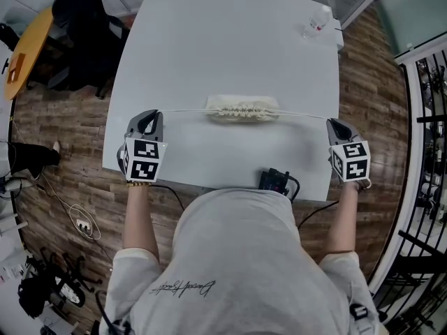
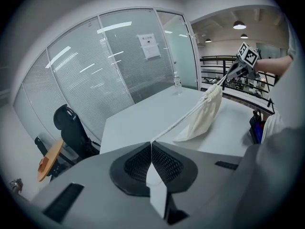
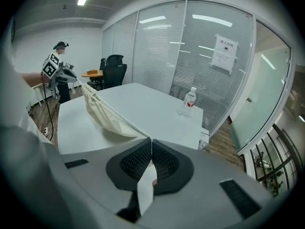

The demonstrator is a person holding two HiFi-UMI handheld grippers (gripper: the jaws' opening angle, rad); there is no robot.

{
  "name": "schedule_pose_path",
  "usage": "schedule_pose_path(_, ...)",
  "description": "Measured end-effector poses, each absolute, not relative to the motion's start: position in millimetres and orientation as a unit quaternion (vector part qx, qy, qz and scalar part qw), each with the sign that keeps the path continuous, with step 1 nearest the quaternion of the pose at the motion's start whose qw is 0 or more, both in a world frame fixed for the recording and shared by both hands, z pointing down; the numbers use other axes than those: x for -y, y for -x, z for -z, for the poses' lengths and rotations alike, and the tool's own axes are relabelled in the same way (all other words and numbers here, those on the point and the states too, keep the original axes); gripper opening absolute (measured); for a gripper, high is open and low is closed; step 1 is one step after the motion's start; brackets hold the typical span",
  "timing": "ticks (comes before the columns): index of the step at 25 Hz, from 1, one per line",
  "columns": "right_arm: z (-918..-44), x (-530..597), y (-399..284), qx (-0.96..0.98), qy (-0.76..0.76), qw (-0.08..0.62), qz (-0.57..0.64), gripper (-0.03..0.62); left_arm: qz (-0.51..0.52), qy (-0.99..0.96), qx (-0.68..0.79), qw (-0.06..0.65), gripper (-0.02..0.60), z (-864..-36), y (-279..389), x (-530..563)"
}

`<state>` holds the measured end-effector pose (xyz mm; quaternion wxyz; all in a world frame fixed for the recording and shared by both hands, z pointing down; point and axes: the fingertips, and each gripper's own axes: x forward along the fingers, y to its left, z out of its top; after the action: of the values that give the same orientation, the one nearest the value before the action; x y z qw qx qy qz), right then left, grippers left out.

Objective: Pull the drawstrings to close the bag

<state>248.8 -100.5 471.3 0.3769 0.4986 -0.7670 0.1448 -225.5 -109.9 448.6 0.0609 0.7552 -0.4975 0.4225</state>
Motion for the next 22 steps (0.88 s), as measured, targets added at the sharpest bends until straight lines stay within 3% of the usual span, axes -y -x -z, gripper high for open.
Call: schedule_pose_path(22,-472,91,-283,0.751,-0.517,0.381,-0.152,0.026,-0.425,-0.737,0.523,0.052,0.014,-442,245,107)
